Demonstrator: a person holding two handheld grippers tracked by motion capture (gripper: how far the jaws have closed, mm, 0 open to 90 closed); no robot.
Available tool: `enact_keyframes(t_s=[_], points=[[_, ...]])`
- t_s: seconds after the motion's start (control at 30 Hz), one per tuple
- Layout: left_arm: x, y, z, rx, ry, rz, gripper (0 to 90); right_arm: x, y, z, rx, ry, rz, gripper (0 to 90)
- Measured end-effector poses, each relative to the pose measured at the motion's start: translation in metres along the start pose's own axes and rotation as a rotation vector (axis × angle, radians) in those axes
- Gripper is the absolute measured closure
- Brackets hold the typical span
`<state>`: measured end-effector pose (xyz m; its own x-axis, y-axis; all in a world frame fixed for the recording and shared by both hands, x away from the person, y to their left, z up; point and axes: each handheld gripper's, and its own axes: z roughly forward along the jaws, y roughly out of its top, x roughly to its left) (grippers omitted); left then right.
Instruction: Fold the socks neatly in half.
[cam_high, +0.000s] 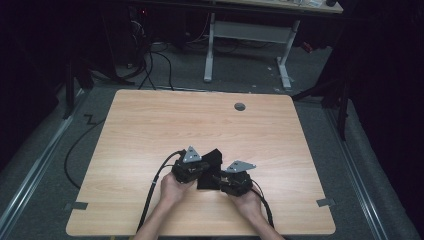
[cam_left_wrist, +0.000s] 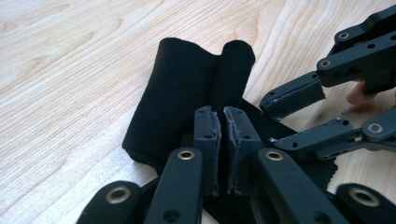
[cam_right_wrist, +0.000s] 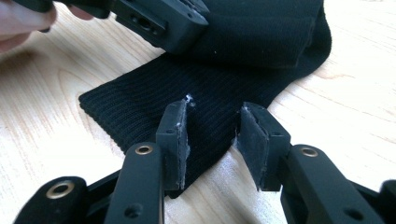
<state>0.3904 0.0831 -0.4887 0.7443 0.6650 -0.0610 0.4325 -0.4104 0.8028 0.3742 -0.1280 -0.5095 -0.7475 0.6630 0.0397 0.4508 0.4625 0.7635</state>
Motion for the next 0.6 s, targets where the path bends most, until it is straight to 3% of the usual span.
enact_keyframes(t_s=[0.6], points=[[-0.014, -0.001, -0.022, -0.032, -0.043, 0.032, 84.2, 0.002, 0.001, 0.001, 0.002, -0.021, -0.004, 62.3]])
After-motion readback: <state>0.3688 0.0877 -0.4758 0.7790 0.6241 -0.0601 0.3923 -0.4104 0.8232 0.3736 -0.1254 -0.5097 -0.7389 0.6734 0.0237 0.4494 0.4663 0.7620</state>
